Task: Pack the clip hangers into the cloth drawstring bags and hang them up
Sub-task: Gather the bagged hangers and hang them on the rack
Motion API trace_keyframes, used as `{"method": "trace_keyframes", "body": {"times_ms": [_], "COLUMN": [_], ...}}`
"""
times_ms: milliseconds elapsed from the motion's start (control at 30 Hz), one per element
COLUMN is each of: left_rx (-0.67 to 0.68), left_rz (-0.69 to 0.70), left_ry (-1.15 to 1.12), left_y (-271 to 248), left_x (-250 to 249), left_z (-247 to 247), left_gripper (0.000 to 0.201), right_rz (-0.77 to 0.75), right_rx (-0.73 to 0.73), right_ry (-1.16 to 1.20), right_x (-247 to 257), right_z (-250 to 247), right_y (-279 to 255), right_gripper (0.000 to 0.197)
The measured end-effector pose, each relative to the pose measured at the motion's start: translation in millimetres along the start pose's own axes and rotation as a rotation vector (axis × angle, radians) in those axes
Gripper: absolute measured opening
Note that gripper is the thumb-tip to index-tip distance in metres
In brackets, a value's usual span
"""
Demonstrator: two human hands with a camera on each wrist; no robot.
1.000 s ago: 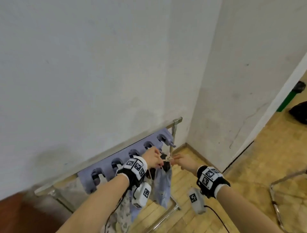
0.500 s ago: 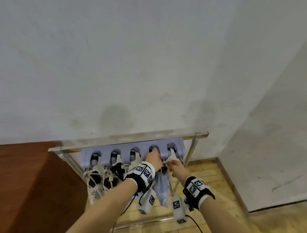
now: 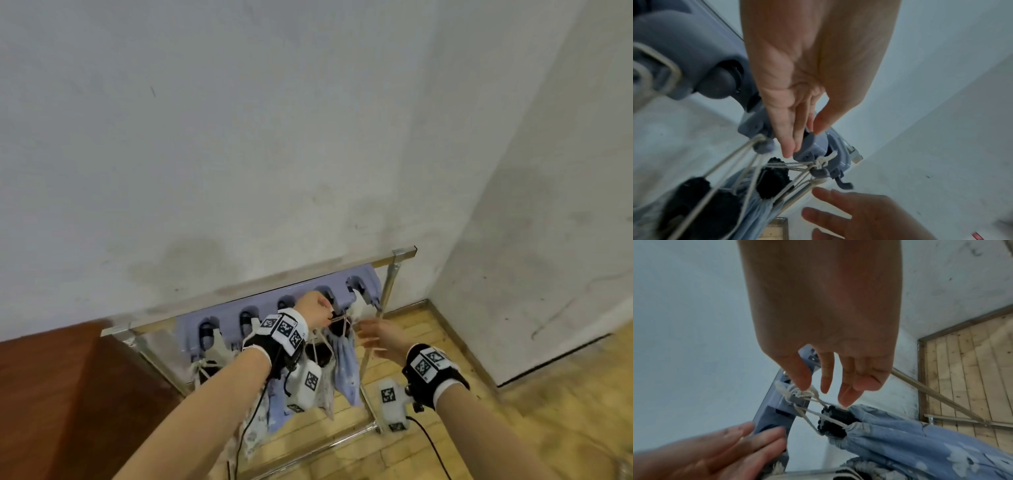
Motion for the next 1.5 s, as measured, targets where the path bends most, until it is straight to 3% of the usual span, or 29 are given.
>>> {"method": "trace_keyframes", "body": {"times_ms": [167,233,500,667,867,1000,1133,1333,1500], "left_rx": [0.172,0.230,0.238,0.210,0.126,0.120,0.134,0.076,-0.139], "left_rz": [0.085,0.094,0.159,0.148,0.151,0.074,0.043,0.028,0.017], "left_ry": [-0.166,-0.211,-0.197,-0.185,-0.196,-0.124,-0.162,-0.230,-0.240], "left_y": [-52.0,-71.8,-159.6,-220.6,-314.9,-377.7,-412.0,-442.1,-434.8], "left_x": [14.0,23.2,63.4,113.4,200.2,278.7,333.7,403.0,490.6], "left_z": [-21.0,-28.5,-75.7,-110.1,-151.1,-168.9,-202.2,-289.1,-414.1], "left_gripper": [0.011,0.017,0.019,0.017,0.021,0.011,0.011,0.014,0.030], "right_rz": [-0.047,-0.088,-0.153,-0.243,-0.235,-0.200,-0.160,-0.117,-0.093], "right_rx": [-0.230,-0.304,-0.298,-0.478,-0.408,-0.346,-0.241,-0.209,-0.150], "right_ry": [0.157,0.227,0.179,0.216,0.265,0.339,0.335,0.185,0.098], "right_x": [-7.3,-11.8,-44.5,-59.0,-100.6,-129.9,-129.4,-103.8,-53.8], "right_z": [6.7,19.6,115.0,167.1,269.4,357.3,446.6,559.5,679.8], "right_y": [-56.8,-87.7,-208.1,-253.2,-285.8,-307.6,-321.1,-304.0,-246.4], "right_gripper": [0.017,0.017,0.019,0.019,0.018,0.018,0.013,0.018,0.019]}}
Point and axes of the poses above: each hand's wrist, its own y-axis towards the middle knuckle, its own z-axis out of the palm, x = y × z, the point moved 8 cm from there along y, towards the middle knuckle, and after that the axes turned 3 degrees about x, right-handed, at the moved point
